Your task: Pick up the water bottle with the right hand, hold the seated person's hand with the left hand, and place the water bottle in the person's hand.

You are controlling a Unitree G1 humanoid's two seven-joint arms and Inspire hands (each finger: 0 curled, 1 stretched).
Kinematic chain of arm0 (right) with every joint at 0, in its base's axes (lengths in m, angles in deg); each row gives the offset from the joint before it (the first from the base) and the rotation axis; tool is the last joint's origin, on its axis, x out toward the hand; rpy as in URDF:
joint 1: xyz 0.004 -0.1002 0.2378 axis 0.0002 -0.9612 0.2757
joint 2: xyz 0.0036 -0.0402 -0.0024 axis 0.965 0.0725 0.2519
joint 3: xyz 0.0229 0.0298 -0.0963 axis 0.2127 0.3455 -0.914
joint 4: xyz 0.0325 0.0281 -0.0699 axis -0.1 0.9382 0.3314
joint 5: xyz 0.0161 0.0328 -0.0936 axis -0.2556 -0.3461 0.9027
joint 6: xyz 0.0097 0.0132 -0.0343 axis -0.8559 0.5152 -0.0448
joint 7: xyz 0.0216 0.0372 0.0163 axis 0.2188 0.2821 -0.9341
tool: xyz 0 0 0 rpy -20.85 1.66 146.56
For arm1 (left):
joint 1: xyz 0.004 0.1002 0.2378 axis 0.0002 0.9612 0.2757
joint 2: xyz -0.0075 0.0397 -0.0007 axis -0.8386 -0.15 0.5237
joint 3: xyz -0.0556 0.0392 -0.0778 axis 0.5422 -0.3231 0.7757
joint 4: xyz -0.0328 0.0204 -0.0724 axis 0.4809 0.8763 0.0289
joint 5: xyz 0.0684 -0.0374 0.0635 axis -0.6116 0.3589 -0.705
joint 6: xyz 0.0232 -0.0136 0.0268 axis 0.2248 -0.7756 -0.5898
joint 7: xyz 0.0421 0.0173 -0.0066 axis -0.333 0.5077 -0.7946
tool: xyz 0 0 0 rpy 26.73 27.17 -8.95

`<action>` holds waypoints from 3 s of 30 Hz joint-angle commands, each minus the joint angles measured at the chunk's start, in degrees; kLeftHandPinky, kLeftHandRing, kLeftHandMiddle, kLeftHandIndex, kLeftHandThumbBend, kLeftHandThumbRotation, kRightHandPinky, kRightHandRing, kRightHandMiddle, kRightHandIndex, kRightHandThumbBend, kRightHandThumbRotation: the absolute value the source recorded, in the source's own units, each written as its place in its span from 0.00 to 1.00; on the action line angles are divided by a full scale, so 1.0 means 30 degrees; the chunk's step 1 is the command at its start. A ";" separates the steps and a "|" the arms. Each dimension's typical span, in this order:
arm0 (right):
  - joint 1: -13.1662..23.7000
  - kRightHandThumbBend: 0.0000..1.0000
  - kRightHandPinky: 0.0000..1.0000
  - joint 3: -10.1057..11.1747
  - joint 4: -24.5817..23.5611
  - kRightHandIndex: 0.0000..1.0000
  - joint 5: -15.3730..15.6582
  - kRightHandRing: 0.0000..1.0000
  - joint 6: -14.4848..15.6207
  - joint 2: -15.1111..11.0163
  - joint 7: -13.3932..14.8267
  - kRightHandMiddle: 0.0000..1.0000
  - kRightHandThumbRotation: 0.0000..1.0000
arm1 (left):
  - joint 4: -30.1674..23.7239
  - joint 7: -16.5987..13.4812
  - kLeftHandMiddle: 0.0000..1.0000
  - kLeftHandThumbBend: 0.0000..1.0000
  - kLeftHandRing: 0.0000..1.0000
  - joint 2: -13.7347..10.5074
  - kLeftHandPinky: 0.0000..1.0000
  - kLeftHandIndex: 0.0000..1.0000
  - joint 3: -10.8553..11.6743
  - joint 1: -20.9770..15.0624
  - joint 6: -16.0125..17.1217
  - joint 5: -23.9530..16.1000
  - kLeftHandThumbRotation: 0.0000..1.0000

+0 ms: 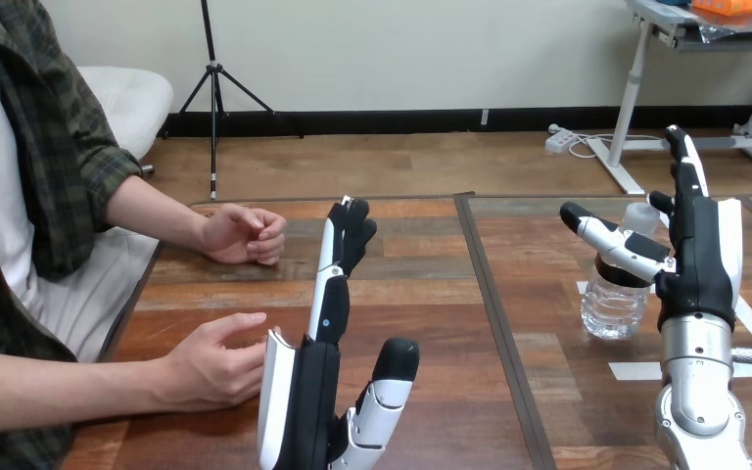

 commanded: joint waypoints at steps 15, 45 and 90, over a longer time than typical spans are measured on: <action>0.0395 0.66 0.89 -0.0370 -0.0727 0.93 0.0626 0.94 0.1179 0.0363 0.0363 0.95 0.00 | -0.0366 0.0310 0.97 0.54 0.94 0.0369 0.92 1.00 -0.0129 0.0329 0.0249 0.0655 1.00; 0.0437 0.67 0.91 -0.0144 -0.0223 0.94 0.0470 0.96 0.1186 0.0182 0.0429 0.96 0.08 | -0.0406 0.0058 0.96 0.52 0.93 0.0453 0.93 1.00 0.0075 0.0405 0.0235 0.0067 1.00; -0.0192 0.62 0.90 0.0294 -0.0544 0.91 -0.0189 0.95 -0.4251 0.1009 0.1214 0.95 0.00 | -0.0410 -0.0378 0.95 0.53 0.92 0.0402 0.90 1.00 -0.0057 0.0446 0.0042 -0.0194 1.00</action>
